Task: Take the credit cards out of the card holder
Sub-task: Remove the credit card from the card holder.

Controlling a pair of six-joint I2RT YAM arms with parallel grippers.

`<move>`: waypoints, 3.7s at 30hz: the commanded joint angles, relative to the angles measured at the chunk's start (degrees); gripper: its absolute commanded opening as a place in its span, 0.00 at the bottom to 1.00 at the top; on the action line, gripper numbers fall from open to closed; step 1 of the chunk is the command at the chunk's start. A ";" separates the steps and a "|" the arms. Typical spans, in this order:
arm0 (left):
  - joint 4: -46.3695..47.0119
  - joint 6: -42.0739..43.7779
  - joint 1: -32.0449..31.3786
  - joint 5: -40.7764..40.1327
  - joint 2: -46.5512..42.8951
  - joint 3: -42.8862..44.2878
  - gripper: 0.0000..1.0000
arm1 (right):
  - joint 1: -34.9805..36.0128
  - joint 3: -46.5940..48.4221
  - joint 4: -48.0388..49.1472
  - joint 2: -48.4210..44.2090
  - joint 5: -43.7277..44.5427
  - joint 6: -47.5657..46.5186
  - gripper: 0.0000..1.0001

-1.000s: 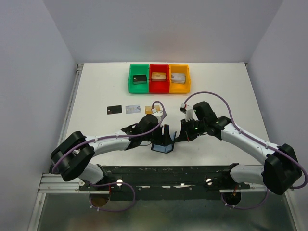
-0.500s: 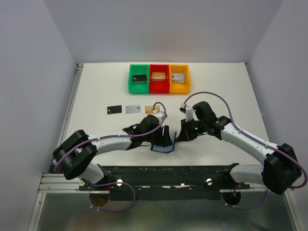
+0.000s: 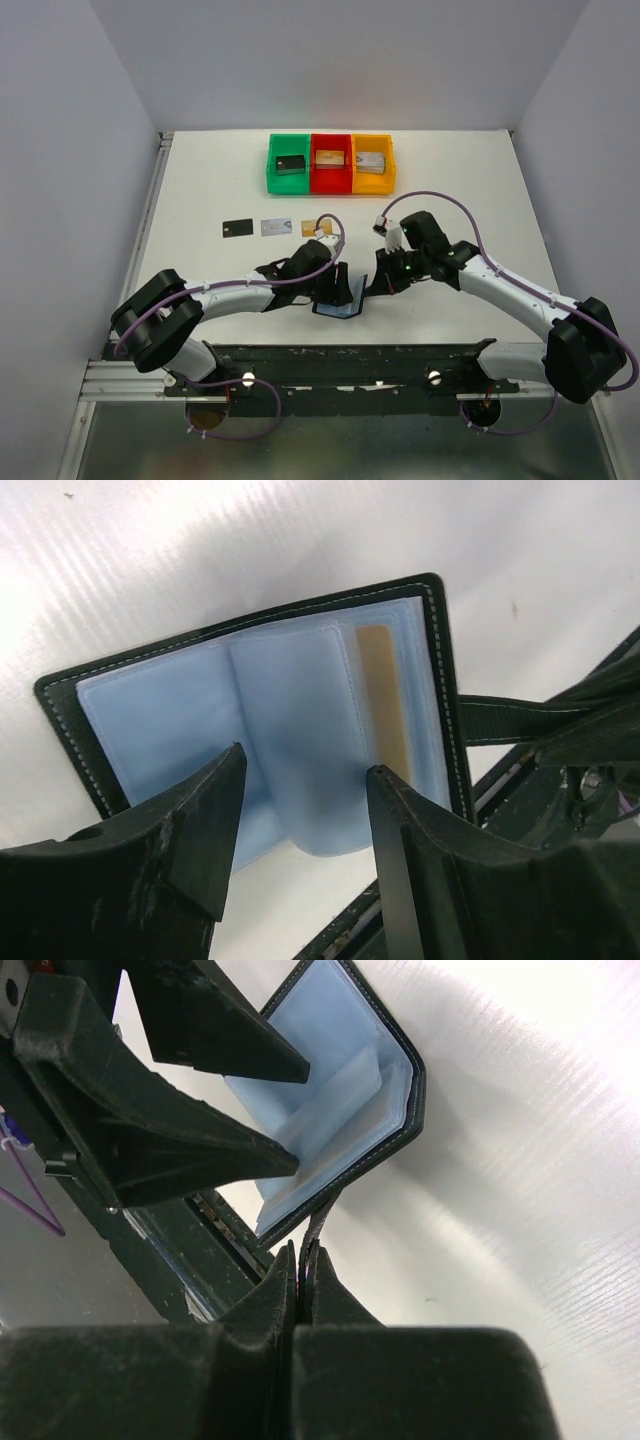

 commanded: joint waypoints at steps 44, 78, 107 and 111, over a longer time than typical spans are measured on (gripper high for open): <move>-2.23 6.42 -2.28 5.90 -0.99 4.63 0.76 | -1.02 1.87 -2.90 -1.79 -0.86 -1.31 0.00; -3.55 5.19 0.27 1.68 -1.61 4.36 0.77 | -2.25 5.29 -6.76 1.73 4.05 -2.01 0.00; -2.32 5.63 0.18 4.32 2.44 6.92 0.79 | -2.25 6.26 -6.50 3.49 2.48 -2.54 0.00; -2.58 5.45 0.00 4.50 2.08 7.27 0.81 | -2.25 6.44 -6.32 3.40 2.12 -2.36 0.00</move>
